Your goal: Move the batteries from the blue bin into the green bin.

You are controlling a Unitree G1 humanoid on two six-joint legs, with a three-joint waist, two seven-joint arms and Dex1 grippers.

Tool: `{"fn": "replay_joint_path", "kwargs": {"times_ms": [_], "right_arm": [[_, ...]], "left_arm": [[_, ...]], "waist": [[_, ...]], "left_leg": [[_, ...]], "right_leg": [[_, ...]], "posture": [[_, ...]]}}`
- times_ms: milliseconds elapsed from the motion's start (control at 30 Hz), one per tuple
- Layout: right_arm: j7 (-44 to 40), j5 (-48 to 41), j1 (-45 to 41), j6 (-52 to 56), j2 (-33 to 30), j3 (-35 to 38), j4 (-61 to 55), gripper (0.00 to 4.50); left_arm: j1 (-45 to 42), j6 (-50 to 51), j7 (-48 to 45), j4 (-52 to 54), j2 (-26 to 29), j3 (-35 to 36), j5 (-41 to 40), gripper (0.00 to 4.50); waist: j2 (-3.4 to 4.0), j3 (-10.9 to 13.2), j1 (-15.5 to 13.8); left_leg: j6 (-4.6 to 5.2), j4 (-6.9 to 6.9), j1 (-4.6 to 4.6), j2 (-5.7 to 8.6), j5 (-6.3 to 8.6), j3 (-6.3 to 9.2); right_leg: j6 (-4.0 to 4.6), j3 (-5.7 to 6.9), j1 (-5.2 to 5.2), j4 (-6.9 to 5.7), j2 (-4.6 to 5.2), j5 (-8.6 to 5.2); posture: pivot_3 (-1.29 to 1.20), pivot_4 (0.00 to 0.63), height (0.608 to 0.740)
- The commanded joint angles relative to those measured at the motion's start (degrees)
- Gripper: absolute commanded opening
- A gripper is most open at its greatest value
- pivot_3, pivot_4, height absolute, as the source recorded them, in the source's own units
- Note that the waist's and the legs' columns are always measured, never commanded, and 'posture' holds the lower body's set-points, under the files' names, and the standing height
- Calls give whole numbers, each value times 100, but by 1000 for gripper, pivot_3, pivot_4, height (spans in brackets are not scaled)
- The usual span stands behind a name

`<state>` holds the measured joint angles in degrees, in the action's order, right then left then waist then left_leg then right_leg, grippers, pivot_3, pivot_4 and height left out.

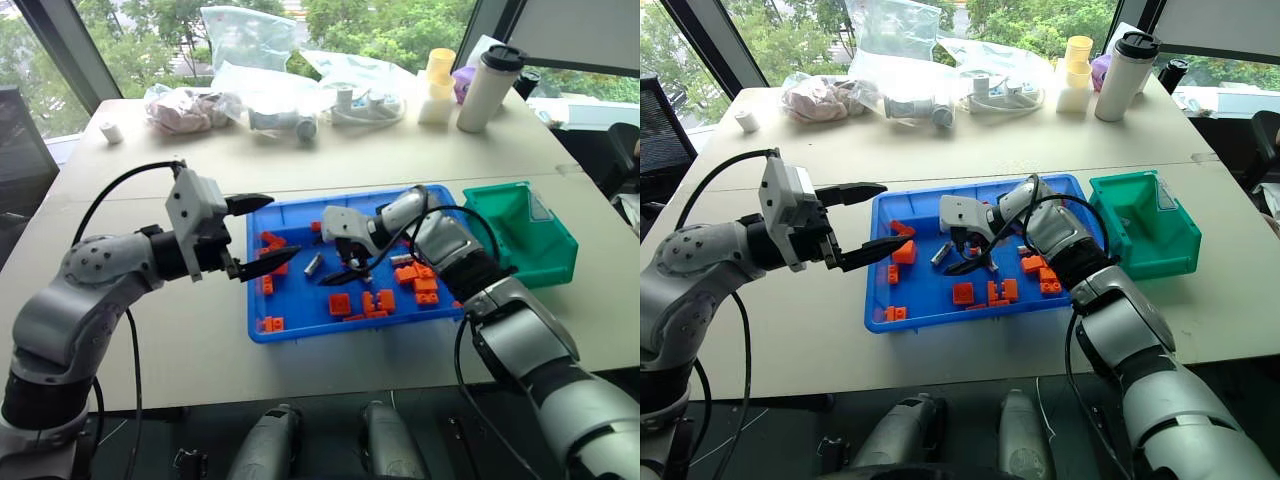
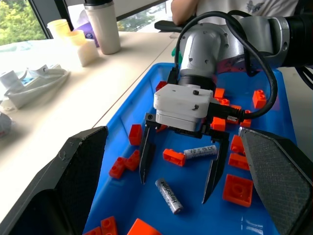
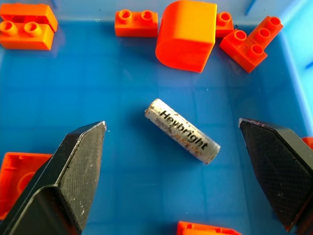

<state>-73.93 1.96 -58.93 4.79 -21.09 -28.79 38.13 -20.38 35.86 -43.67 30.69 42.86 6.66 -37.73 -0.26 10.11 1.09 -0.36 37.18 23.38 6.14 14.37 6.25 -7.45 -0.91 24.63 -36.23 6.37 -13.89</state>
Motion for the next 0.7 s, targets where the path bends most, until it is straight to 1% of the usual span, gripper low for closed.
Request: {"fn": "replay_joint_path", "kwargs": {"times_ms": [33, 133, 167, 233, 267, 433, 467, 567, 633, 700], "right_arm": [[-28, 103, -278, -282, 214, 140, 455, 4481], [-34, 195, -346, -327, 317, 179, 811, 4481], [-34, 233, -346, -396, 329, 180, 901, 4244], [-40, 281, -313, -518, 342, 199, 998, 3598], [-35, 311, -296, -557, 346, 203, 1024, 3129], [116, 363, -236, -604, 358, 317, 916, 420], [207, 347, -225, -556, 341, 390, 821, 19], [427, 255, -170, -454, 143, 673, 384, 19], [512, 42, -12, -154, -259, 1089, -372, 19], [513, -172, 221, 329, -801, 1548, -1255, 19]], "left_arm": [[4, -29, 75, 218, 58, 181, -23, 4500], [52, -15, 129, 294, 40, 151, -24, 4500], [62, -8, 144, 311, 32, 151, -33, 4500], [75, -7, 168, 323, 30, 152, -31, 4500], [80, -6, 181, 330, 27, 150, -32, 4500], [54, -35, 200, 292, 12, 83, 16, 4500], [46, -36, 204, 291, 8, 73, 19, 4500], [11, -44, 210, 269, -9, 32, 34, 4500], [-28, -63, 202, 224, -30, -11, 52, 4500], [-53, -89, 190, 189, -51, -58, 83, 4500]], "waist": [[0, 0, 1], [0, 0, -1], [0, 0, -3], [0, 0, 1], [1, 0, 4], [1, 0, 8], [1, 0, 8], [1, 0, 5], [1, 0, -37], [2, 0, -78]], "left_leg": [[0, 0, 0, 0, 0, 0], [0, 0, 0, 0, 0, 0], [-1, 0, 0, 0, 0, 1], [-1, 0, 0, 0, 0, 0], [-1, 0, 0, 0, 0, 0], [-2, -2, -1, -1, -1, 1], [-2, -3, -1, -1, -1, 1], [-3, -3, -1, 0, -1, 1], [-3, -2, 0, 0, -1, 2], [-3, 0, 5, 4, -1, 7]], "right_leg": [[0, 0, 0, 0, 0, 0], [0, 0, 0, -1, 0, 0], [0, 0, 0, -1, 0, 0], [0, -1, 0, -1, 0, 0], [0, -1, 0, -1, -1, 0], [0, -1, 1, -2, -3, 0], [0, -1, 1, -2, -3, 0], [0, -2, 2, -3, -3, 0], [0, -2, 2, -3, -2, 0], [0, -1, 2, -2, 0, 0]], "posture": [[0, 150, 740], [0, 150, 740], [0, 150, 740], [0, 150, 740], [0, 150, 740], [0, 150, 740], [0, 150, 740], [0, 150, 740], [0, 150, 740], [0, 150, 740]]}}
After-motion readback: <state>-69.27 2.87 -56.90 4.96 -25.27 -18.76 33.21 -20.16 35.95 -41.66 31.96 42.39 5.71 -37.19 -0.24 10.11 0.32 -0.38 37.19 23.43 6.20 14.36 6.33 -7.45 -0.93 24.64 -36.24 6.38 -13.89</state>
